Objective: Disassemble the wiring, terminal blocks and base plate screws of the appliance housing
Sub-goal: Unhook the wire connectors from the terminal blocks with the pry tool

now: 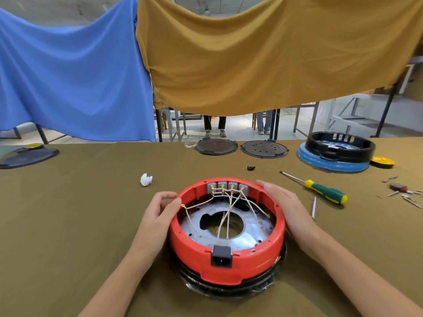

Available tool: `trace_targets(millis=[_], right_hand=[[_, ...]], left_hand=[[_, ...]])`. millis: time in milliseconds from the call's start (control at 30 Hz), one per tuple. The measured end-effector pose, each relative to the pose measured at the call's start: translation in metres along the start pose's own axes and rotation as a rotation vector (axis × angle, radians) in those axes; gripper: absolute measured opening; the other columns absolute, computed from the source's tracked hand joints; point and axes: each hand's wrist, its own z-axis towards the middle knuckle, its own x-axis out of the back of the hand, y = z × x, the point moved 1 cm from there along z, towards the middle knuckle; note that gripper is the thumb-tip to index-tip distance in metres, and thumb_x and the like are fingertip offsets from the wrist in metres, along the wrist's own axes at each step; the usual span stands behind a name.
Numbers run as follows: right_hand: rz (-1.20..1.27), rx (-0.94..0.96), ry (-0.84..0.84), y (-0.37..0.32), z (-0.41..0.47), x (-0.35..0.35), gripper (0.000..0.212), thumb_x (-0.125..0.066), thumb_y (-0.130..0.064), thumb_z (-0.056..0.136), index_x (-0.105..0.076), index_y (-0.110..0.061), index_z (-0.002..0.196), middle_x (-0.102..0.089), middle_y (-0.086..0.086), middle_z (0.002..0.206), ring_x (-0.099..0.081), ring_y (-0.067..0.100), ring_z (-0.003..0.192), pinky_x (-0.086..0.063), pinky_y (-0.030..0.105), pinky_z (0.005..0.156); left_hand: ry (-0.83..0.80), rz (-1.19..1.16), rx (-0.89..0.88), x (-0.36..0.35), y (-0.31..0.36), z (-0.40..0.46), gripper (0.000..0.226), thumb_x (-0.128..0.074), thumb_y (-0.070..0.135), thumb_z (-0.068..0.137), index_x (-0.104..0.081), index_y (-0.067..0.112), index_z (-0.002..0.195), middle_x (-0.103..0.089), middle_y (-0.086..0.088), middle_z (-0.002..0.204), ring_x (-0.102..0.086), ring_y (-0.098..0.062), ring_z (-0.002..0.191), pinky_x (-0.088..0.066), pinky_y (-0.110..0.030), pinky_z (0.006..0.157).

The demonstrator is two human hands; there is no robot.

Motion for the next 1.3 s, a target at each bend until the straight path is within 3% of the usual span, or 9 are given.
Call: trace_targets(millis=[133, 467, 600, 667, 800, 933, 1067, 1167, 1300], right_hand=[[-0.01, 0.026, 0.007, -0.002, 0.0, 0.0, 0.03, -0.054, -0.038, 0.099, -0.069, -0.026, 0.122, -0.074, -0.009, 0.114, -0.069, 0.008, 0.107, -0.05, 0.033, 0.098], [-0.105, 0.094, 0.107, 0.001, -0.006, 0.003, 0.019, -0.056, -0.029, 0.1, -0.072, -0.026, 0.109, -0.076, -0.012, 0.1, -0.071, 0.005, 0.093, -0.05, 0.024, 0.08], [-0.235, 0.112, 0.197, 0.002, -0.009, 0.005, 0.015, -0.057, -0.036, 0.098, -0.07, -0.029, 0.099, -0.072, -0.014, 0.091, -0.067, 0.001, 0.084, -0.049, 0.017, 0.07], [-0.281, 0.081, 0.283, 0.003, -0.007, 0.011, 0.019, -0.055, -0.039, 0.098, -0.069, -0.027, 0.094, -0.072, -0.009, 0.087, -0.067, 0.006, 0.083, -0.051, 0.023, 0.071], [-0.693, -0.103, 0.524, 0.008, 0.008, 0.043, 0.018, -0.056, -0.033, 0.096, -0.059, -0.015, 0.099, -0.066, 0.003, 0.098, -0.061, 0.023, 0.093, -0.046, 0.036, 0.076], [-1.061, -0.396, 0.484, 0.017, 0.018, 0.069, 0.036, -0.06, -0.031, 0.096, -0.053, -0.004, 0.119, -0.058, 0.016, 0.118, -0.058, 0.033, 0.109, -0.051, 0.043, 0.087], [-1.171, -0.397, 0.456, 0.024, 0.024, 0.077, 0.019, -0.055, -0.016, 0.099, -0.059, -0.009, 0.083, -0.059, 0.007, 0.08, -0.055, 0.021, 0.072, -0.044, 0.033, 0.063], [-1.165, -0.352, 0.472, 0.023, 0.021, 0.078, 0.026, -0.055, -0.016, 0.098, -0.056, -0.007, 0.074, -0.058, 0.008, 0.072, -0.053, 0.022, 0.065, -0.039, 0.032, 0.058], [-0.897, -0.17, 0.554, 0.018, 0.021, 0.08, 0.017, -0.051, -0.011, 0.097, -0.061, 0.003, 0.097, -0.062, 0.023, 0.096, -0.054, 0.035, 0.08, -0.043, 0.039, 0.071]], left_hand=[[-0.085, -0.054, 0.063, -0.003, 0.002, -0.002, 0.036, -0.059, 0.04, 0.079, -0.065, 0.036, 0.115, -0.064, 0.001, 0.12, -0.063, -0.016, 0.112, -0.046, -0.039, 0.102], [-0.219, -0.08, 0.155, 0.001, 0.004, -0.001, 0.031, -0.056, 0.017, 0.087, -0.066, 0.028, 0.114, -0.067, -0.01, 0.122, -0.066, -0.018, 0.108, -0.046, -0.04, 0.097], [0.053, 0.169, 0.022, 0.003, 0.007, 0.006, 0.012, -0.064, 0.027, 0.093, -0.065, 0.019, 0.102, -0.061, -0.003, 0.108, -0.061, -0.015, 0.096, -0.048, -0.027, 0.084], [0.162, 0.159, 0.013, 0.003, 0.012, 0.003, 0.03, -0.069, 0.041, 0.087, -0.059, 0.013, 0.092, -0.061, -0.002, 0.088, -0.058, -0.016, 0.076, -0.047, -0.028, 0.07], [-0.104, 0.027, 0.143, 0.009, 0.013, -0.017, 0.043, -0.076, 0.051, 0.073, -0.063, 0.024, 0.103, -0.069, 0.005, 0.096, -0.067, -0.012, 0.089, -0.05, -0.032, 0.08], [-0.194, 0.066, 0.114, 0.016, 0.015, -0.023, 0.034, -0.074, 0.031, 0.082, -0.063, 0.028, 0.114, -0.068, 0.004, 0.113, -0.065, -0.012, 0.107, -0.048, -0.031, 0.09], [-0.244, 0.187, 0.131, 0.006, 0.031, -0.006, 0.02, -0.059, 0.015, 0.096, -0.062, 0.019, 0.115, -0.071, 0.004, 0.11, -0.067, -0.008, 0.098, -0.051, -0.016, 0.078], [-0.251, 0.217, 0.157, -0.003, 0.041, 0.01, 0.021, -0.052, 0.02, 0.101, -0.065, 0.026, 0.117, -0.07, 0.008, 0.11, -0.069, -0.006, 0.097, -0.052, -0.017, 0.077], [-0.169, 0.257, 0.254, -0.01, 0.036, 0.014, 0.015, -0.052, 0.039, 0.097, -0.058, 0.039, 0.11, -0.066, 0.017, 0.093, -0.064, -0.001, 0.082, -0.048, -0.028, 0.071]])
